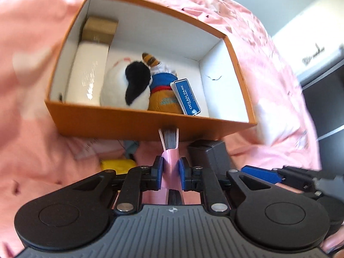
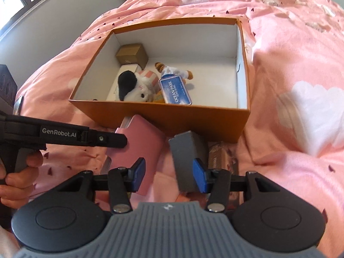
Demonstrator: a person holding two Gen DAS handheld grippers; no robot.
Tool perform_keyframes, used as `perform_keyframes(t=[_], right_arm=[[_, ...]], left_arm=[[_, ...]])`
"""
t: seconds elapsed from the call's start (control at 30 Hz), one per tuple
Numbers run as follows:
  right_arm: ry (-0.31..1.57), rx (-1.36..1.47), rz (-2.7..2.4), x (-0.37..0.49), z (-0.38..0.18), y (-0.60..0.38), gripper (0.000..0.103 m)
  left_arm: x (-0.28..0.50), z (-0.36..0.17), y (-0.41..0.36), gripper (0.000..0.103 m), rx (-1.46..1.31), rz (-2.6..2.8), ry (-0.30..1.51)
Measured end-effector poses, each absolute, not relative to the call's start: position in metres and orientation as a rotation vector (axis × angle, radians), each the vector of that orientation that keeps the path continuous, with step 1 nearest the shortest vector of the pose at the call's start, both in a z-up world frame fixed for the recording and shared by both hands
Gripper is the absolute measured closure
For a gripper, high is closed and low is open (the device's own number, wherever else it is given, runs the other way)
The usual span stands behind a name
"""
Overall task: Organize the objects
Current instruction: 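Grasp the pink strap item with the left tool while the right tool grasps the pink fabric pouch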
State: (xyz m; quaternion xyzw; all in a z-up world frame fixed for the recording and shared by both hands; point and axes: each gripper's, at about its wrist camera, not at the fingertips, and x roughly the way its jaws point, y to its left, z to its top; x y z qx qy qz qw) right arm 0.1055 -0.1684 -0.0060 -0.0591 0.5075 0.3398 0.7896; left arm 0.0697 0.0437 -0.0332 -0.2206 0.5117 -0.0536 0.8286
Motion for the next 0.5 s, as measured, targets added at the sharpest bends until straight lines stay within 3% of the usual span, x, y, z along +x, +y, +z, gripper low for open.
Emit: perform_keyframes(t=[0.5], right_arm=[[1.443, 0.117, 0.693, 0.117, -0.073, -0.186, 0.052]], left_arm=[[0.045, -0.031, 0.036, 0.085, -0.277, -0.137, 1.19]])
